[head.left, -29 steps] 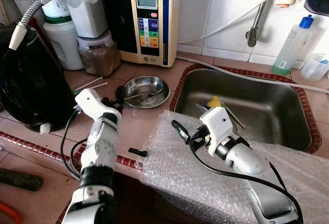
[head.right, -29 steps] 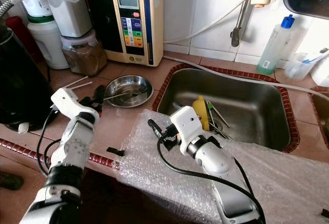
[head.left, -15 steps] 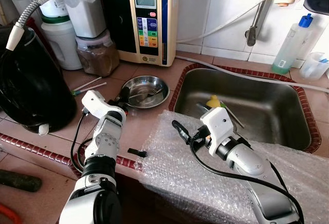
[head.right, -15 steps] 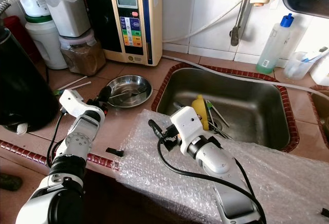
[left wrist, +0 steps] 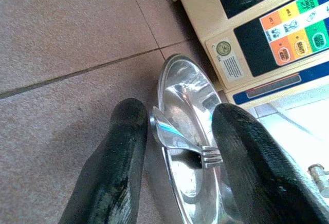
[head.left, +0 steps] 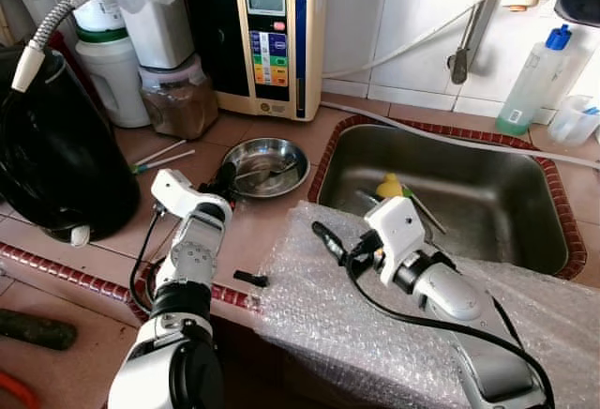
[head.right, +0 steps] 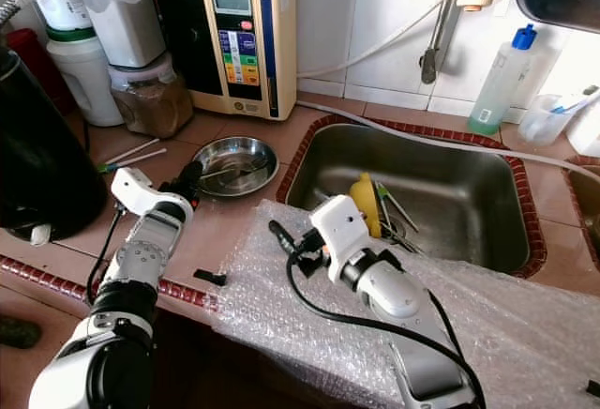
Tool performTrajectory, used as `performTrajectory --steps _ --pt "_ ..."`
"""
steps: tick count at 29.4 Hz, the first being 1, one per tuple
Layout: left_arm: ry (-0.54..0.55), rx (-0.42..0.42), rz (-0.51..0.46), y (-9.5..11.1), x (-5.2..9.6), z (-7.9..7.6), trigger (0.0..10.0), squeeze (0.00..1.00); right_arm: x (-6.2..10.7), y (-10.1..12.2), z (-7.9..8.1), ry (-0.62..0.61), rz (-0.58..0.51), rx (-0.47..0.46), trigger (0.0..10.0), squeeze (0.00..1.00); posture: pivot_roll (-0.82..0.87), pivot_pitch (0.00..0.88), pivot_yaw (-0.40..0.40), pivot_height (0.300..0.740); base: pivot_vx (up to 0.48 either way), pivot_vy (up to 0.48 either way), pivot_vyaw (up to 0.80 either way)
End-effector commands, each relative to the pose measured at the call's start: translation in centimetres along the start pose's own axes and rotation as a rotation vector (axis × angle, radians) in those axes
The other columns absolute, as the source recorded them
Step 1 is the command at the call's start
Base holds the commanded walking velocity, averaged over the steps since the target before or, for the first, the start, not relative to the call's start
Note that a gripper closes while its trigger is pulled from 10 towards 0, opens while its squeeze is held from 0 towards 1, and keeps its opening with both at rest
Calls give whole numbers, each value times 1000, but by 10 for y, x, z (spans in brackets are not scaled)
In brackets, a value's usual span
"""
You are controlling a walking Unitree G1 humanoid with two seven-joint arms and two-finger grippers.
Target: Kitchen organization
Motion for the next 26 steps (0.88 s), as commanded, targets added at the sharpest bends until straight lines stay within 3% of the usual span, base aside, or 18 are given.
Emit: performTrajectory --steps 1,26 --pt "0 15 9 0 -2 -3 0 0 1 5 3 20 -12 4 10000 0 -80 0 48 740 0 0 0" --pt "1 56 4 3 -2 -1 0 0 -1 4 5 43 -9 3 10000 0 -70 0 46 740 0 0 0"
Point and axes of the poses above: a point about 5 cm out from each wrist's last joint towards the gripper, its own x axis pointing back from the gripper into the wrist, its own y axis along the axis of the wrist's last joint, z = x × y, the point moved 3 cm from there along -x, pointing out of the wrist towards the gripper
